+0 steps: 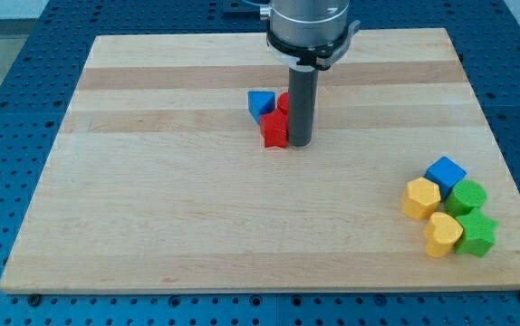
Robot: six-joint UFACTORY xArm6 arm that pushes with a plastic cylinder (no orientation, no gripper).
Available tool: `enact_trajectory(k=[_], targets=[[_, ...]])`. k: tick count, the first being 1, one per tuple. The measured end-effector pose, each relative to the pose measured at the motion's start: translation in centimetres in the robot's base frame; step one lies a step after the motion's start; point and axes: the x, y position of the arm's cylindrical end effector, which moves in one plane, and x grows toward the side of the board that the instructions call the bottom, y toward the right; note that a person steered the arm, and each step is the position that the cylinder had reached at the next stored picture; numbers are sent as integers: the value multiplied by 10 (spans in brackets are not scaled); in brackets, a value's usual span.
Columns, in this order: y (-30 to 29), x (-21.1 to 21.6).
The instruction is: Separate the yellow heart from the green star
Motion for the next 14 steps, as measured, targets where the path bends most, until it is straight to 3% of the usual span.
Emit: enact_trajectory(k=[2, 5, 7, 12, 14], targets=[[10, -2], [188, -12], [259, 30], [273, 179], [273, 186]])
